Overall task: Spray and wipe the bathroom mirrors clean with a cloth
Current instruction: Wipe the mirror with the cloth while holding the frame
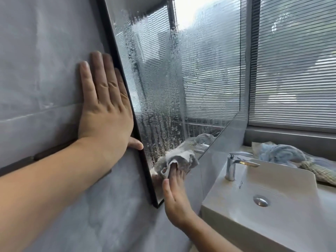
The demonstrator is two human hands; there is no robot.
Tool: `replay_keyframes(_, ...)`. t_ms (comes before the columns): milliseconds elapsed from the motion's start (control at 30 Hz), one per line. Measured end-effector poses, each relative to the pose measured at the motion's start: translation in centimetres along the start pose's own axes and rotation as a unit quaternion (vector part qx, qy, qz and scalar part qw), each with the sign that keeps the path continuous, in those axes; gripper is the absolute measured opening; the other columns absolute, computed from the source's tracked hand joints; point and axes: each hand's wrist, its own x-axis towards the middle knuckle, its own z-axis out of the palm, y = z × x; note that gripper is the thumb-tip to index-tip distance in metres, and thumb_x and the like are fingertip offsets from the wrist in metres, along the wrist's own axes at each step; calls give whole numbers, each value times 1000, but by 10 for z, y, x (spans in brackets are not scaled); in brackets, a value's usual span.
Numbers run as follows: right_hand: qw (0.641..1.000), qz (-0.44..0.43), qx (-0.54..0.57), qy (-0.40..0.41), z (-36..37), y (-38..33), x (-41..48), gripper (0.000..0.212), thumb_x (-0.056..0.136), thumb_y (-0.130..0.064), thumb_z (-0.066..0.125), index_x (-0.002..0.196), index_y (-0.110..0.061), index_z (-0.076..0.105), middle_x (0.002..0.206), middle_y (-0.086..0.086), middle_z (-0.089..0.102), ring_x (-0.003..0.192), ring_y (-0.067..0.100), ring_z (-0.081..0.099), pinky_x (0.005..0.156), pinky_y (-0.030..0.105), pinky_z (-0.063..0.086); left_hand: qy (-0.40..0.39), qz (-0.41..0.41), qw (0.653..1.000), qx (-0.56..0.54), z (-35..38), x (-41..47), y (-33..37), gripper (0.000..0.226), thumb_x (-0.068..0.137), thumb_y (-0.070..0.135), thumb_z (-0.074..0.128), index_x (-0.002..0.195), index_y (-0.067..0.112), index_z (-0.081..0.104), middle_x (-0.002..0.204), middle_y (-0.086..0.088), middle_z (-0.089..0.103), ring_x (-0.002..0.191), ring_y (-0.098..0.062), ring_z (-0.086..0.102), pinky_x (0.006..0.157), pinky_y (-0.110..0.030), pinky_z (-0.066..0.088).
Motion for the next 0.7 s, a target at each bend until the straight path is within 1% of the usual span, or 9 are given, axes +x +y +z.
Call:
replay_keyframes(67, 998, -10, -43, -38, 3, -11, -13, 93, 67, -93, -26, 137, -33, -32, 148, -19, -39, 136, -10, -47, 122, 26, -23, 0, -1, 1000, -5, 0, 0, 0, 162, 54, 99, 31, 141, -33, -7, 147, -57, -9, 143, -70, 3, 117, -74, 16)
replay_keyframes(133, 997, -28, -51, -45, 2, -18, -20, 91, 67, -92, -26, 138, -33, -32, 149, -21, -37, 133, -16, -46, 121, 23, -24, 3, 1, 1000, -12, 0, -1, 0, 162, 55, 99, 31, 140, -33, -7, 147, -57, -10, 144, -69, 2, 117, -73, 17)
replay_keyframes(200, 998, -34, -31, -36, -3, -19, -18, 86, 73, -91, -21, 141, -39, -27, 151, -26, -30, 134, -20, -42, 120, 20, -21, 3, 4, 1000, -18, 0, -1, 0, 161, 56, 99, 30, 141, -33, -7, 147, -57, -10, 144, -69, 2, 117, -73, 17)
replay_keyframes(267, 1000, -13, 22, -13, -11, -15, -2, 68, 90, -80, -8, 146, -42, -15, 153, -31, -21, 137, -22, -33, 122, 18, -16, 0, 8, 1000, -20, 1, -1, -1, 160, 57, 99, 30, 141, -33, -6, 148, -57, -10, 144, -69, 1, 117, -74, 16)
replay_keyframes(333, 995, 15, 94, 36, -22, 2, 26, 60, 100, -59, 9, 153, -36, -7, 161, -26, -11, 148, -14, -21, 126, 21, -9, -5, 12, 1000, -23, 2, -1, -2, 160, 57, 98, 30, 141, -33, -7, 147, -57, -12, 143, -70, 0, 117, -75, 12)
replay_keyframes(400, 980, 78, 159, 91, -40, 21, 61, 69, 103, -59, 17, 164, -28, 7, 171, -10, 5, 157, 2, 0, 130, 31, 2, -2, 15, 1000, -26, 3, -1, -2, 159, 58, 98, 31, 141, -33, -8, 147, -57, -12, 143, -70, -1, 118, -75, 10)
replay_keyframes(500, 929, 187, 279, 156, -78, 34, 108, 64, 111, -54, 24, 159, -14, 38, 164, 9, 38, 151, 15, 32, 129, 37, 18, 3, 20, 1000, -19, 6, 0, -1, 159, 59, 99, 30, 141, -33, -7, 147, -58, -12, 143, -70, 0, 118, -75, 10)
replay_keyframes(600, 890, 248, 327, 197, -116, 50, 152, 65, 111, -52, 31, 154, -6, 45, 156, 14, 47, 148, 25, 40, 126, 42, 26, -2, 21, 1000, -14, 8, 2, 0, 160, 59, 100, 29, 139, -33, -9, 145, -58, -14, 143, -71, -2, 118, -75, 8)
replay_keyframes(700, 864, 285, 359, 209, -146, 79, 193, 74, 105, -65, 37, 148, -6, 51, 151, 13, 54, 141, 29, 50, 118, 42, 40, 3, 23, 1000, -17, 12, 2, 1, 161, 59, 100, 28, 138, -34, -11, 144, -59, -17, 142, -71, -4, 117, -76, 7)
